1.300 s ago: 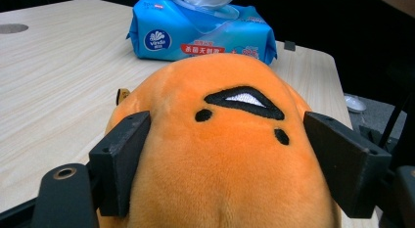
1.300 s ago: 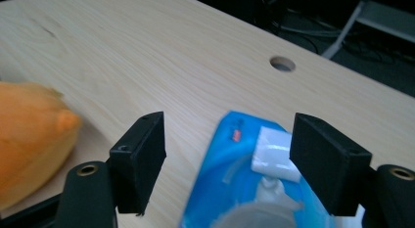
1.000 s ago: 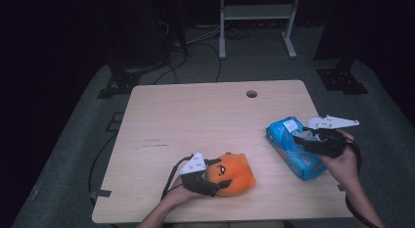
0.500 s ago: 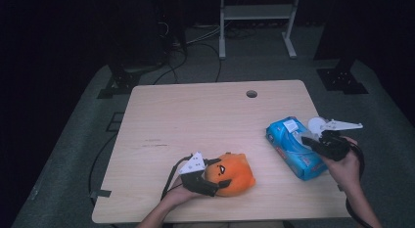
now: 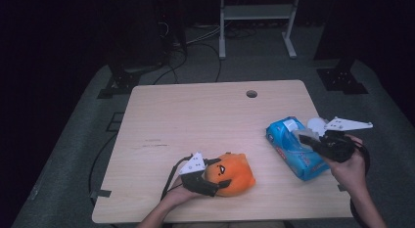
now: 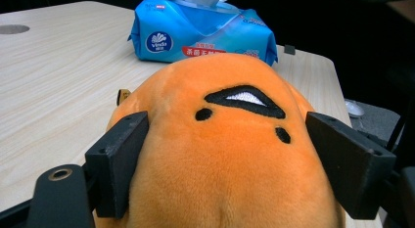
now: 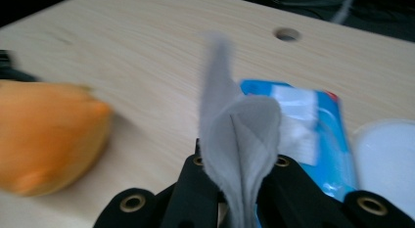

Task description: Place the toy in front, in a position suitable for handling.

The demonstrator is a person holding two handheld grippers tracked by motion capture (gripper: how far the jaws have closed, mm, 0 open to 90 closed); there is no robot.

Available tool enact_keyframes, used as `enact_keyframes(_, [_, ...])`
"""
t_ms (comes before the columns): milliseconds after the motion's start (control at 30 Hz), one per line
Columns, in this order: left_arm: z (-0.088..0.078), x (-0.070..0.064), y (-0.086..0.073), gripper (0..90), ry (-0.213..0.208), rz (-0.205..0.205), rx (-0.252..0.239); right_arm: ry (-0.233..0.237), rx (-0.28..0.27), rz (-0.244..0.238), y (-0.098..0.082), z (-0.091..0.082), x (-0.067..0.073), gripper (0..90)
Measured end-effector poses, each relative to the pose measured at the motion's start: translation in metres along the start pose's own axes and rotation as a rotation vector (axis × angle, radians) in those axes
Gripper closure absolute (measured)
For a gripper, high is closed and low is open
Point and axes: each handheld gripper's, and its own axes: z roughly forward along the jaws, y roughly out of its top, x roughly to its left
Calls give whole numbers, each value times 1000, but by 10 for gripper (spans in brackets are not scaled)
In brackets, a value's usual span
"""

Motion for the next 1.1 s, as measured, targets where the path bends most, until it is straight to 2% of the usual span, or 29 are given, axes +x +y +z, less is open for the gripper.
enact_keyframes(100, [0,0,0,187,3,6,2,71,-22,-52,9,-10,25,877])
enact_keyframes(233, [0,0,0,186,2,12,3,212,-54,-86,18,-17,59,876])
enact_keyframes(300, [0,1,-1,186,1,6,2,294,-45,-87,19,-13,74,876])
enact_keyframes(367, [0,1,-1,186,0,8,2,355,-14,-107,20,-4,88,876])
enact_keyframes(433, [-1,1,-1,185,0,8,4,443,-4,-96,19,6,99,876])
enact_keyframes(467, [0,1,-1,185,0,7,2,460,8,-106,19,11,105,876])
enact_keyframes(500, [0,1,-1,185,0,6,1,457,21,-124,19,16,109,876])
enact_keyframes(567, [-1,1,-1,184,-1,6,3,460,44,-127,18,29,112,875])
enact_keyframes(667, [0,1,-1,184,-1,12,2,472,75,-90,13,50,105,875])
enact_keyframes(733, [0,1,-1,184,-1,13,2,499,82,-65,11,57,104,876])
enact_keyframes(767, [-1,1,-1,184,-2,15,2,518,83,-60,11,58,106,876])
enact_keyframes(900, [-1,2,-1,183,-5,14,4,559,58,-99,16,48,121,875])
enact_keyframes(1100, [0,2,-1,182,-6,15,3,571,7,-156,32,18,137,875])
